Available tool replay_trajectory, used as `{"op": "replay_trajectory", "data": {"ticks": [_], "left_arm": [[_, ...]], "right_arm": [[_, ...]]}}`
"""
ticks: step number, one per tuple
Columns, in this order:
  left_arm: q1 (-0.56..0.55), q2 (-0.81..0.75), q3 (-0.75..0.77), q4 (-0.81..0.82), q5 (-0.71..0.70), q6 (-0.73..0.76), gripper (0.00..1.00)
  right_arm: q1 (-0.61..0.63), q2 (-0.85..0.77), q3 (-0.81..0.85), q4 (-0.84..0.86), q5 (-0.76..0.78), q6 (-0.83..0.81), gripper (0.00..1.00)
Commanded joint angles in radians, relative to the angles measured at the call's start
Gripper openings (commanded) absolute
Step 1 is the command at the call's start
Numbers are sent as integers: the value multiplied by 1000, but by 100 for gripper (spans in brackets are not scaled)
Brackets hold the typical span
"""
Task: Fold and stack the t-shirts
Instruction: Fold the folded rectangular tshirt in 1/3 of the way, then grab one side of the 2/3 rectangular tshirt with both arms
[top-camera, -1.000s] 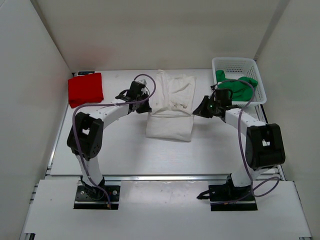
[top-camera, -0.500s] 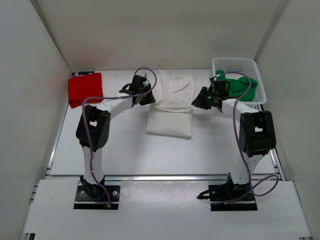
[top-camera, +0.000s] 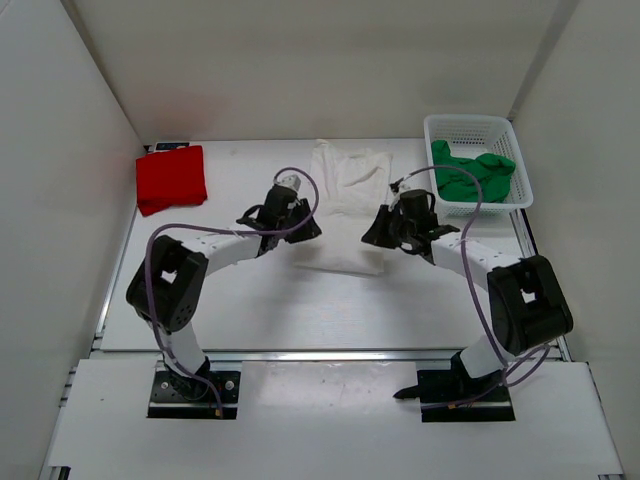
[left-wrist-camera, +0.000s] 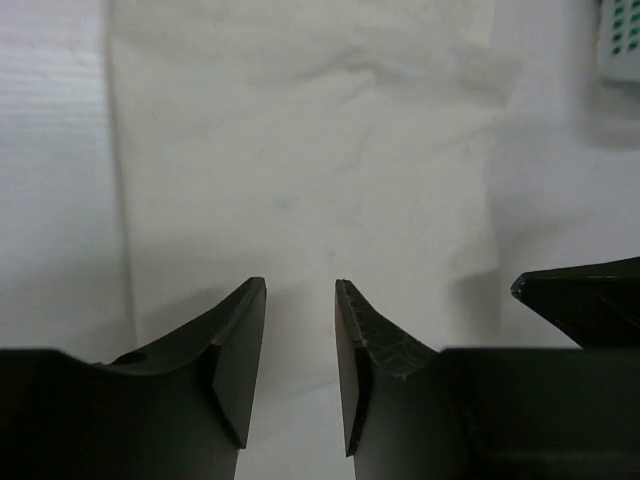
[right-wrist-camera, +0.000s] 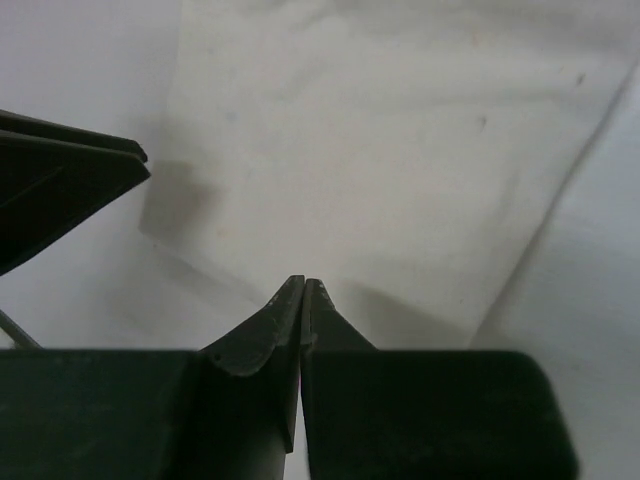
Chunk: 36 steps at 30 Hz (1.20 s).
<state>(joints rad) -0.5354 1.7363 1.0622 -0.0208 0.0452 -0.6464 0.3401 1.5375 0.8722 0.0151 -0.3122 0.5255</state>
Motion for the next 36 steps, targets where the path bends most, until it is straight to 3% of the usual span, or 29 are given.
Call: {"op": "replay_trajectory", "data": {"ticks": [1, 9, 16, 20, 23, 26, 29, 32, 36], "left_arm": [[5, 38, -48, 38, 39, -19, 43], [-5, -10, -301, 125, 81, -74, 39], [-54, -269, -550, 189, 64, -122, 41], [-40, -385, -579, 119, 59, -107, 43], [-26, -489, -565, 27, 19, -61, 52], [-43, -540, -555, -30, -5, -27, 68], [-86, -482, -557, -1, 24, -35, 96], [-139, -433, -547, 54, 38, -59, 99], [-123, -409, -573, 90, 71, -64, 98]], "right_arm": [[19, 19, -54, 43, 42, -7, 0], [36, 4, -235, 52, 108, -22, 0], [36, -111, -355, 31, 97, -25, 0], [59, -236, -355, -50, 114, -22, 0], [89, -338, -354, -90, 130, -29, 0], [82, -390, -364, -81, 111, -18, 4], [82, -358, -355, -34, 32, -22, 0], [106, -291, -355, 38, -2, -30, 0], [91, -192, -387, 95, -30, -7, 0]]}}
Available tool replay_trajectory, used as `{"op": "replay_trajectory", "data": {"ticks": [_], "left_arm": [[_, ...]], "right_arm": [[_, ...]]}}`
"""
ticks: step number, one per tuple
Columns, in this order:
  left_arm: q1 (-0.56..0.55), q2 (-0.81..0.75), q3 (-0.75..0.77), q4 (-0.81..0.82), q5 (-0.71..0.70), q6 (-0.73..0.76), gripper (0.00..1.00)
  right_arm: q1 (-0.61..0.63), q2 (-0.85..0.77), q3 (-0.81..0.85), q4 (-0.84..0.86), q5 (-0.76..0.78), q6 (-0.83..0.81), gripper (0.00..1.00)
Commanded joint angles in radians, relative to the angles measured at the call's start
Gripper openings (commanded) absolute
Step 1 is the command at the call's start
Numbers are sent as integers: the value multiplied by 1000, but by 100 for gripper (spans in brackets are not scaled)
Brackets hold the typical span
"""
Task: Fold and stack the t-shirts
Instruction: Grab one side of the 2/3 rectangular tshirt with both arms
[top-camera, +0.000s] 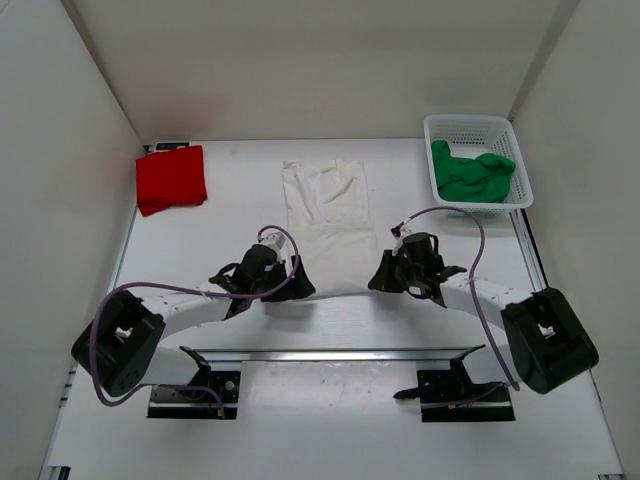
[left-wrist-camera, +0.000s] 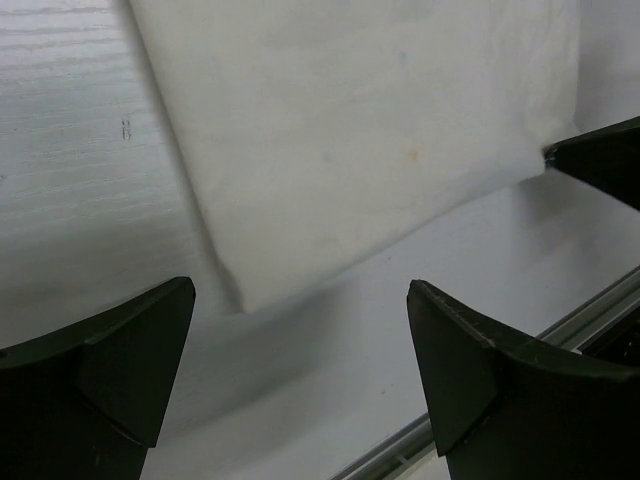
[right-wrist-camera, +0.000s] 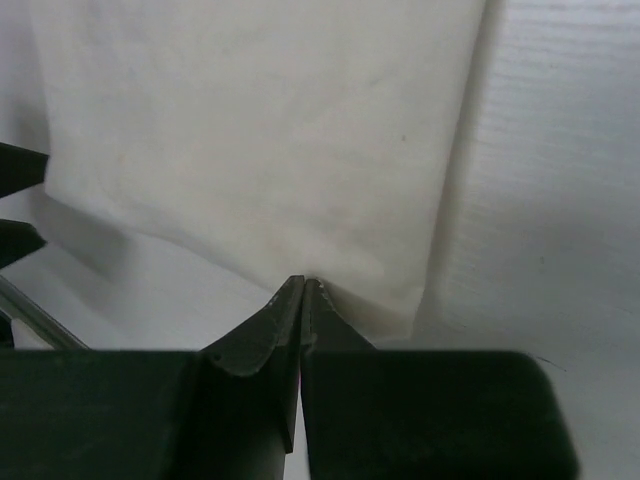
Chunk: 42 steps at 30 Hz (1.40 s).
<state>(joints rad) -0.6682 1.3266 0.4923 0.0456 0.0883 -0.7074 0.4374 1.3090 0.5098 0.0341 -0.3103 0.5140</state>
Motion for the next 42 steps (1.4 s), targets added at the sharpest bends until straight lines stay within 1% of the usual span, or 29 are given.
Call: {"op": "replay_trajectory", "data": {"ticks": [1, 2, 3, 4, 5, 6, 7, 8, 9, 10, 11, 13, 16, 18, 20, 22, 24, 26, 27, 28, 29, 30, 31, 32, 33, 36, 39, 40, 42], "left_arm": [[12, -9, -14, 30, 15, -9, 99], [15, -16, -17, 28, 13, -7, 94], [25, -15, -21, 28, 5, -10, 93], [22, -17, -30, 25, 10, -4, 88], [27, -10, -31, 26, 5, -15, 78], [25, -13, -35, 25, -4, -17, 75], [30, -12, -38, 26, -2, -20, 73], [30, -9, -47, 20, -8, -24, 68], [28, -10, -41, 13, -16, -18, 64], [32, -7, -44, 22, -19, -21, 62], [32, -9, -47, 25, -22, -35, 59], [36, -4, -52, 31, -27, -41, 56], [24, 13, -52, 53, -28, -63, 50], [10, 28, -46, 60, -30, -63, 47], [-1, 40, -28, 56, -41, -55, 48], [-5, 60, -21, 56, -47, -60, 45], [-2, 65, -18, 60, -45, -58, 38], [-2, 66, -17, 56, -48, -64, 28], [-1, 60, -18, 53, -55, -64, 26], [2, 57, -20, 57, -67, -66, 22], [-1, 54, -20, 57, -65, -63, 19], [1, 49, -17, 47, -70, -61, 12], [4, 45, -15, 39, -73, -60, 7], [-2, 45, -12, 27, -78, -52, 2], [-4, 40, -9, 11, -82, -53, 0], [-27, 7, -21, -18, -87, -41, 0], [-77, -102, -38, -113, -125, -37, 0], [-118, -125, -53, -169, -143, -41, 0], [-177, -228, -89, -242, -150, -81, 0]], "right_arm": [[-9, 42, -51, 93, -24, 9, 0], [-11, 48, -79, 107, -24, 20, 0], [-9, 56, -79, 109, -13, 35, 0], [-8, 46, -85, 112, -15, 32, 0], [-6, 50, -89, 101, -18, 28, 0], [-5, 39, -76, 89, -19, 23, 0], [-2, 21, -68, 76, -23, 21, 0], [0, 13, -60, 70, -26, 18, 0], [-6, -20, -51, 57, -23, 20, 3], [0, -58, -53, 50, -16, 15, 10], [-15, -73, -57, 43, -6, 18, 14], [-49, -134, -70, 17, 13, 17, 26], [-123, -166, -109, 10, 25, 37, 36], [-135, -151, -123, 10, 43, 47, 38], [-141, -99, -128, 21, 22, 34, 38], [-138, -56, -113, 35, -19, 27, 37], [-109, 7, -90, 32, -38, 18, 36], [-83, 21, -79, 42, -41, 27, 36], [-81, 30, -86, 65, -49, 24, 37], [-77, 35, -86, 85, -62, 35, 33], [-80, 41, -86, 87, -58, 31, 22], [-84, 56, -85, 95, -62, 38, 18], [-82, 50, -85, 92, -61, 40, 8], [-75, 42, -88, 81, -58, 50, 0], [-66, 35, -100, 78, -44, 50, 0], [-34, -49, -126, 44, -7, 55, 0], [44, -160, -191, -20, 26, 89, 0], [84, -192, -223, -66, 42, 99, 0], [188, -334, -290, -153, 79, 177, 0]]}}
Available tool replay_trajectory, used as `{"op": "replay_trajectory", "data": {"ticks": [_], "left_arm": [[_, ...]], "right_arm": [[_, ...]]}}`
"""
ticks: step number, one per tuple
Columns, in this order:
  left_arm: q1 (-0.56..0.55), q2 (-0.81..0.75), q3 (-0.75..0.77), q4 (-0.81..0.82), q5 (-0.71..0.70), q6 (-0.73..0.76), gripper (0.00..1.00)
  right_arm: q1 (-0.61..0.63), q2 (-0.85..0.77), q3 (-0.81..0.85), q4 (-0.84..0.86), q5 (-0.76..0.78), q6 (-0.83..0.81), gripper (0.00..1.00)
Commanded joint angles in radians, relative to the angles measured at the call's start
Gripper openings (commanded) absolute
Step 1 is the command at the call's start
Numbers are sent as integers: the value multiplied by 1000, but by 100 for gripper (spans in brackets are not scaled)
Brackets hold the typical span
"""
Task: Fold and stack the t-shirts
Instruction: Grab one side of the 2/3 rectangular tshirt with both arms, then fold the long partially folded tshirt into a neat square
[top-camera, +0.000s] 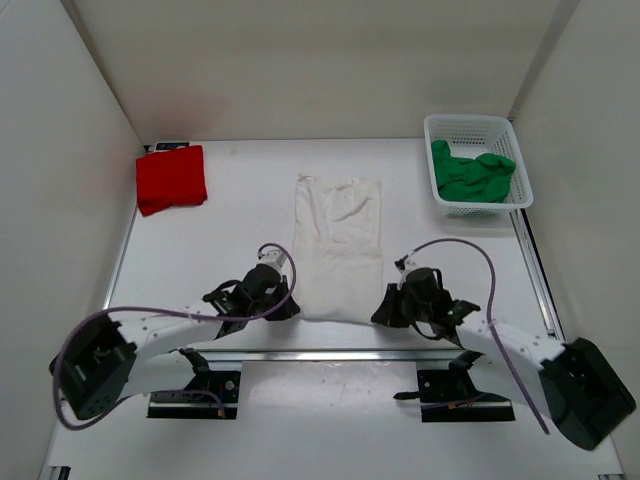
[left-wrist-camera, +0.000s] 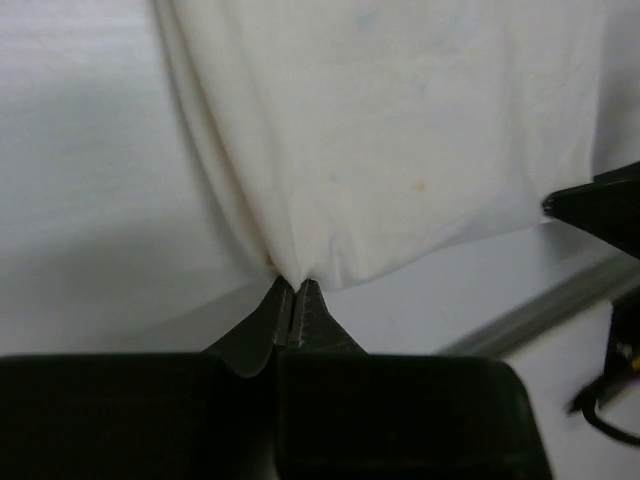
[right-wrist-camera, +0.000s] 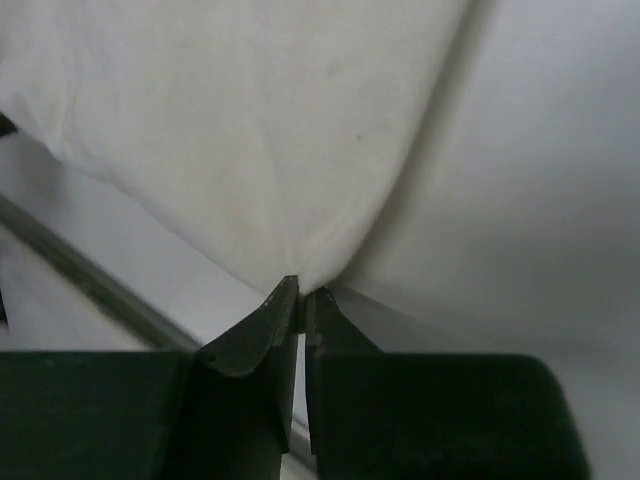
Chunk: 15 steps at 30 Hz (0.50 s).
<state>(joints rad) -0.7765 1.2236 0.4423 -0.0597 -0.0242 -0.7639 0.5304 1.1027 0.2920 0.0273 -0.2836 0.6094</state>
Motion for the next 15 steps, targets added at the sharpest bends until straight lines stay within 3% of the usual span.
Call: {"op": "replay_trajectory", "data": {"ticks": [1, 3, 6, 11, 15], "left_arm": [[-99, -157, -81, -178, -25, -69, 0], [-147, -286, -125, -224, -2, -133, 0], [-162, -377, -85, -322, -13, -154, 0], [-52, -310, 217, -362, 4, -22, 0], [150, -153, 401, -324, 37, 96, 0]], "right_arm": [[130, -206, -77, -197, 76, 104, 0], [256, -324, -88, -288, 127, 202, 0], [267, -431, -25, -386, 152, 218, 0], [53, -286, 218, -406, 66, 17, 0], [-175, -135, 416, -319, -18, -86, 0]]}}
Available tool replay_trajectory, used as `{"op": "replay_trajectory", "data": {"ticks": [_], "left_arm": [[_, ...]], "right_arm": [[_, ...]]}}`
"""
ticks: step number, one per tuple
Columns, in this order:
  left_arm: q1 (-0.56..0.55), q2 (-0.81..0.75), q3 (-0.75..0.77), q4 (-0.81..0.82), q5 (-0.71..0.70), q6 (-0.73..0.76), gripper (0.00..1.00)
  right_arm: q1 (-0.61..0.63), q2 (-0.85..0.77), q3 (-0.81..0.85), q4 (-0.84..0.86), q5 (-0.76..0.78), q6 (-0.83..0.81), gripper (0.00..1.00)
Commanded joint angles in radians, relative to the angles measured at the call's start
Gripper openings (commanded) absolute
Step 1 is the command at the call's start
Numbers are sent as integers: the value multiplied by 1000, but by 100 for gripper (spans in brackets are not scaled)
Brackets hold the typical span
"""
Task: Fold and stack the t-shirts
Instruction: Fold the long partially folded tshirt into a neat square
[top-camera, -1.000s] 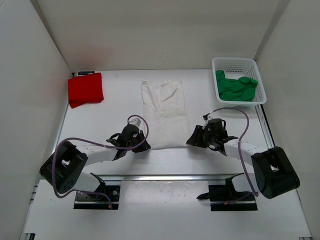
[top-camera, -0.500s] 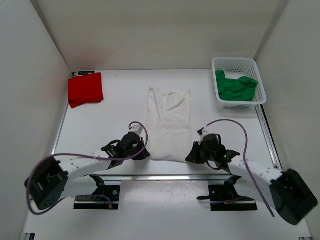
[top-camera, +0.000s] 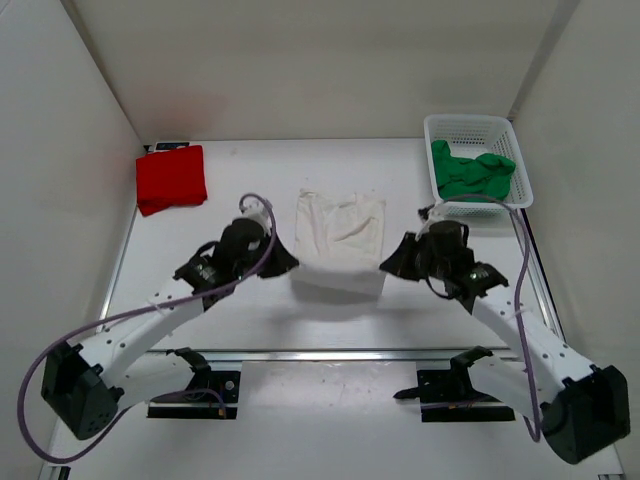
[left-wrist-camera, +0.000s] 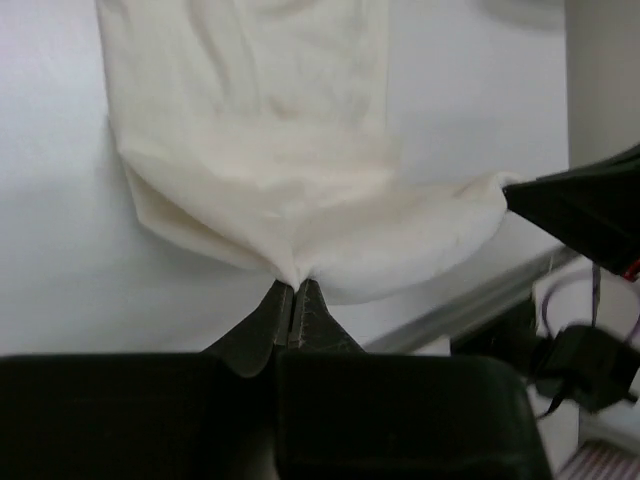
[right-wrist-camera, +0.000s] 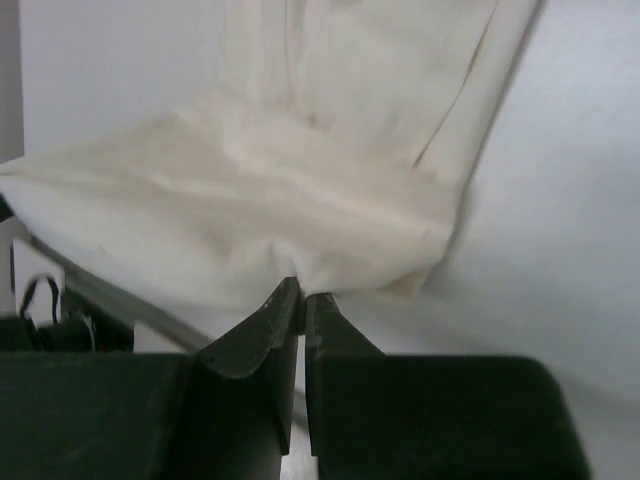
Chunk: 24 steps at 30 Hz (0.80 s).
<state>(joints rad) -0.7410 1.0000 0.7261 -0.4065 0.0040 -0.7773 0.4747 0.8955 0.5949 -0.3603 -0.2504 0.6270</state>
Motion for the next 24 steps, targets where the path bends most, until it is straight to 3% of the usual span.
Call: {"op": "replay_trajectory", "data": {"ticks": [1, 4, 10, 16, 20, 22, 23, 24], "left_arm": [[141, 131, 174, 23, 2, 127, 0], [229, 308, 319, 61, 42, 162, 0], [301, 674, 624, 93, -38, 187, 0], [333, 991, 1005, 57, -88, 181, 2], [403, 1159, 1125, 26, -72, 116, 7], [430, 1175, 1132, 55, -50, 86, 18], [439, 1177, 1119, 76, -33, 78, 34], [457, 1161, 1110, 107, -33, 70, 57]], "right_arm": [[-146, 139, 138, 92, -56, -119, 0], [-247, 332, 316, 133, -112, -144, 0], [-330, 698, 638, 172, -121, -153, 0], [-355, 1026, 936, 126, -73, -181, 0], [-383, 1190, 1129, 133, -142, -162, 0], [-384, 1284, 1233, 89, -148, -162, 4], [-381, 1312, 1299, 61, -162, -170, 6], [-380, 1323, 1345, 37, -159, -174, 16]]}}
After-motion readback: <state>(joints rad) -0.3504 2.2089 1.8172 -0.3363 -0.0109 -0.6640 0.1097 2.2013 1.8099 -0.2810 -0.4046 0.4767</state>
